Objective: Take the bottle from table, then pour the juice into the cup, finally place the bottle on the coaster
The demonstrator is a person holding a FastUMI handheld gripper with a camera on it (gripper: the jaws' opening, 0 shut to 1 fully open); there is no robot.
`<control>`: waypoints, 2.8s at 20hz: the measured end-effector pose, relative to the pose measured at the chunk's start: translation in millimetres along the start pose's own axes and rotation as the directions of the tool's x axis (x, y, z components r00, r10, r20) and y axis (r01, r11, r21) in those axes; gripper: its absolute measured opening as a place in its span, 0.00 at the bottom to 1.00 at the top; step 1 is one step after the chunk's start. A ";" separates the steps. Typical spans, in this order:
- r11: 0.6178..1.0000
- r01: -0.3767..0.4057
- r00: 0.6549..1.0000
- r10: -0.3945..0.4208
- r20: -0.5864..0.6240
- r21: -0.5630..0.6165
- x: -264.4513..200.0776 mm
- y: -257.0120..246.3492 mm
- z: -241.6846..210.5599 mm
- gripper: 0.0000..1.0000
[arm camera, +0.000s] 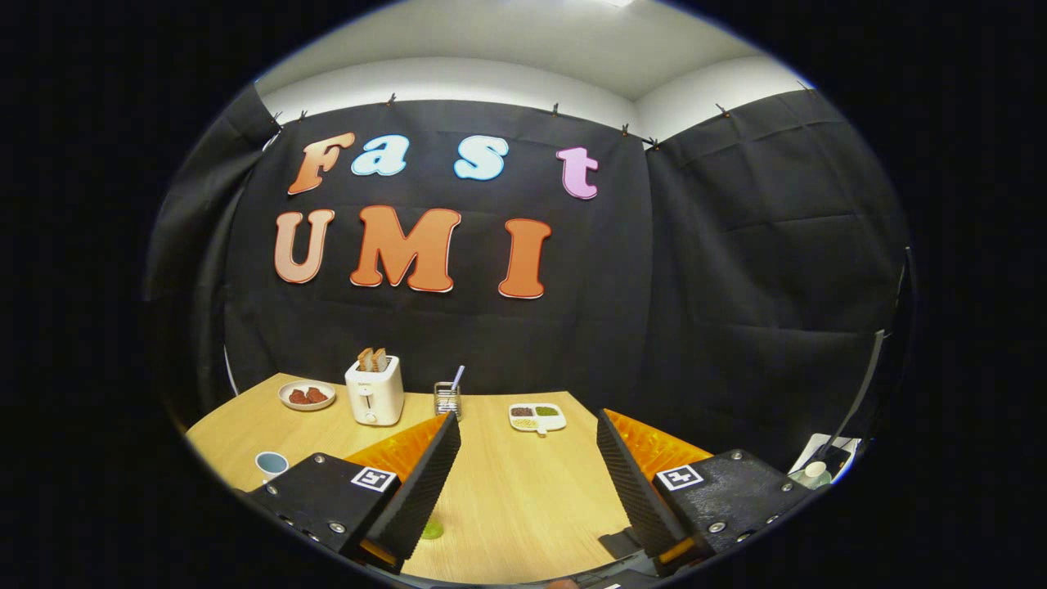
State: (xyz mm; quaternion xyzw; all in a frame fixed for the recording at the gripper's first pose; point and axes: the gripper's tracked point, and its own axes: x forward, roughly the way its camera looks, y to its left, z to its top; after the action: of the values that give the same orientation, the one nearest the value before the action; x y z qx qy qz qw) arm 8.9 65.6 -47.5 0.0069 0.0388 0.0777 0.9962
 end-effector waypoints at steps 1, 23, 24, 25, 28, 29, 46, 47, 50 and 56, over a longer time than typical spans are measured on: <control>1.000 -0.019 1.000 0.019 -0.009 0.011 2.1 8.3 -6.8 1.00; 0.986 -0.158 0.978 0.164 -0.130 0.052 36.3 135.9 -170.1 1.00; 0.985 -0.164 0.974 0.171 -0.150 0.057 38.4 138.5 -176.2 1.00; 0.984 -0.169 0.970 0.177 -0.168 0.058 40.9 140.5 -181.9 1.00; 0.983 -0.173 0.961 0.181 -0.210 0.056 48.7 143.5 -192.2 1.00; 0.982 -0.179 0.955 0.188 -0.229 0.057 50.8 146.3 -196.8 1.00; 0.961 -0.184 0.953 0.124 -0.275 -0.206 53.0 175.4 -159.5 0.57; 0.952 -0.186 0.956 0.118 -0.267 -0.244 52.3 180.1 -153.1 0.57; 0.915 -0.182 0.967 0.100 -0.236 -0.360 51.6 194.0 -135.6 0.57; 0.816 -0.206 0.972 0.106 -0.211 -0.541 49.8 230.7 -122.1 0.57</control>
State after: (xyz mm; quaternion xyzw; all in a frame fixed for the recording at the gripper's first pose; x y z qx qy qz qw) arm 12.7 302.2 -168.5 -0.2882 0.0991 0.1675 0.9376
